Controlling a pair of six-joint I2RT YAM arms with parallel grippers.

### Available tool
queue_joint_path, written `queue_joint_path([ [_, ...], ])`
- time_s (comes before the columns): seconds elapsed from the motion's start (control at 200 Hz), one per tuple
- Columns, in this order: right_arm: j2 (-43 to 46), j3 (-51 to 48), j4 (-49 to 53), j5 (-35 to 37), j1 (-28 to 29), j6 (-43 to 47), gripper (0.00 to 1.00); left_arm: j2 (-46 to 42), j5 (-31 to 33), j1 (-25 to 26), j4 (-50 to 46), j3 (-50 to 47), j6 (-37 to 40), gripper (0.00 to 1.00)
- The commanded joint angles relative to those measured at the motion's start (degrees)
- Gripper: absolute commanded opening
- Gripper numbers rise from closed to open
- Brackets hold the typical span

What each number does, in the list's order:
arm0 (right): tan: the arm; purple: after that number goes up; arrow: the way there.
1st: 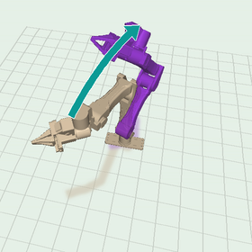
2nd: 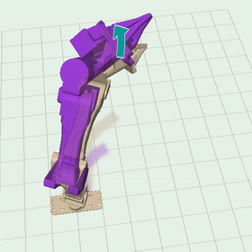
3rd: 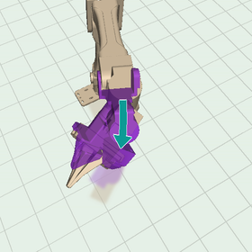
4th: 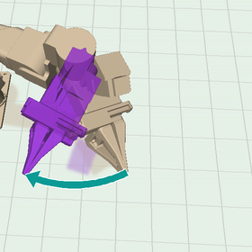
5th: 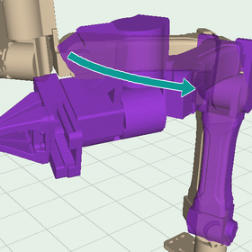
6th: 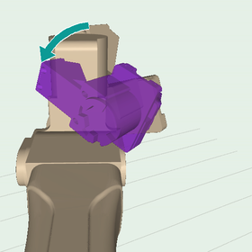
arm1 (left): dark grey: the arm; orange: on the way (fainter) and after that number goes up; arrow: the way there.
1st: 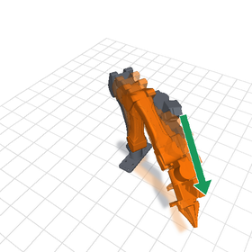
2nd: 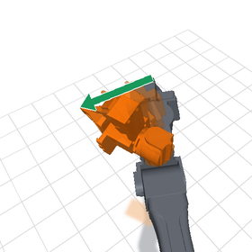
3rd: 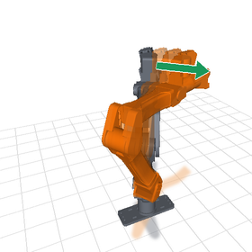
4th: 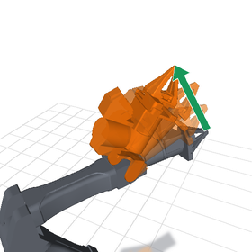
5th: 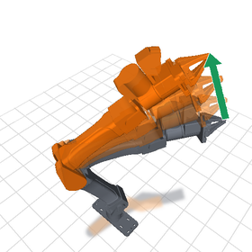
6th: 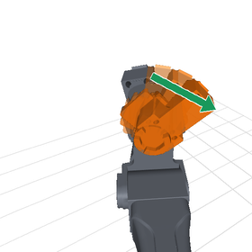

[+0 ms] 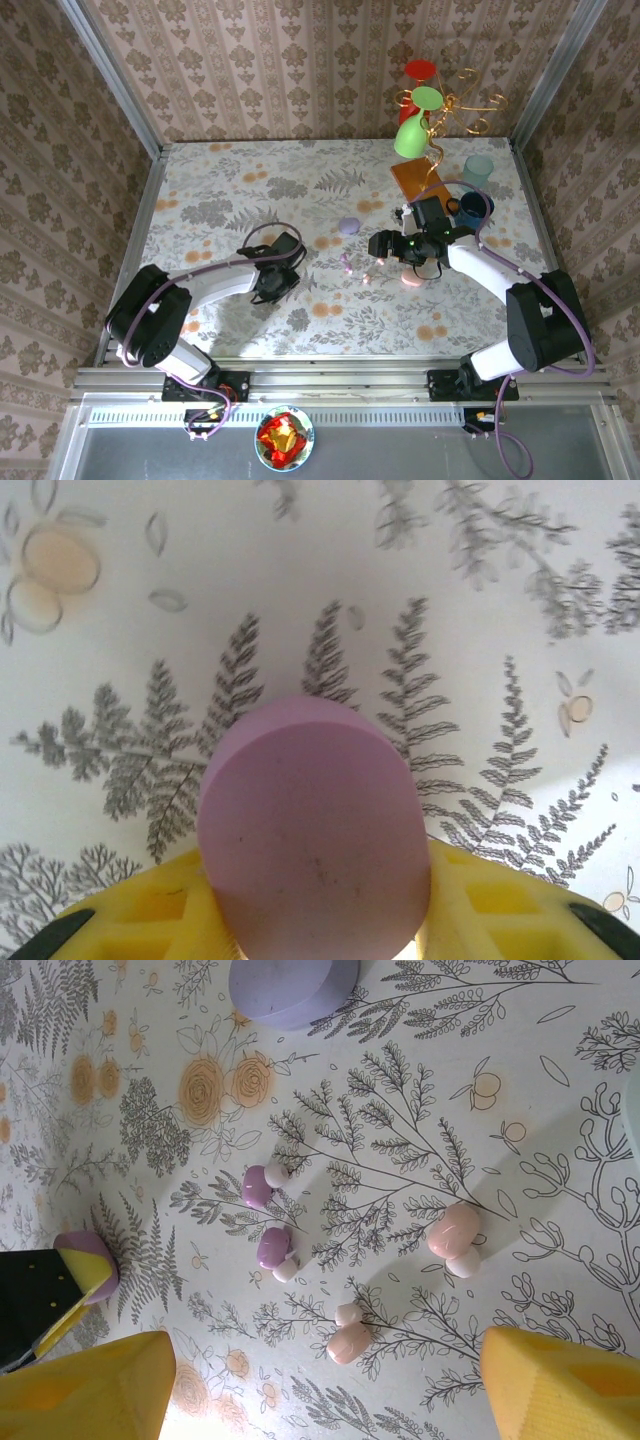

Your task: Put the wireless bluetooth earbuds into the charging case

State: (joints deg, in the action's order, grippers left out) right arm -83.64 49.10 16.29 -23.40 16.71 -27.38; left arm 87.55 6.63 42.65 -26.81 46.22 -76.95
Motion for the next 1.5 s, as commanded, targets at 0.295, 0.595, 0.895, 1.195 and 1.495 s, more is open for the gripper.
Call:
queue_joint_path([
  [0.295,4.9,5.0,2.2,-7.2,-0.5,-3.3,0.8,1.4,-5.3,0.0,-2.8,12.4,55.0,0.26],
  [0.595,7.3,3.6,-2.1,-23.1,-3.3,-7.8,0.79,-2.7,-22.6,2.5,-1.8,18.4,78.7,0.19],
  [0.895,6.7,2.9,-5.4,-29.9,-1.8,-7.8,0.72,-5.8,-29.0,3.7,6.6,13.9,89.7,0.18],
  [1.195,5.0,3.4,-5.5,-28.7,2.3,-5.3,0.7,-4.7,-31.0,4.0,9.6,13.8,90.7,0.19],
  [1.495,1.7,4.2,-6.3,-29.6,4.7,-3.5,0.63,-8.1,-35.0,4.0,9.9,12.4,92.0,0.2],
])
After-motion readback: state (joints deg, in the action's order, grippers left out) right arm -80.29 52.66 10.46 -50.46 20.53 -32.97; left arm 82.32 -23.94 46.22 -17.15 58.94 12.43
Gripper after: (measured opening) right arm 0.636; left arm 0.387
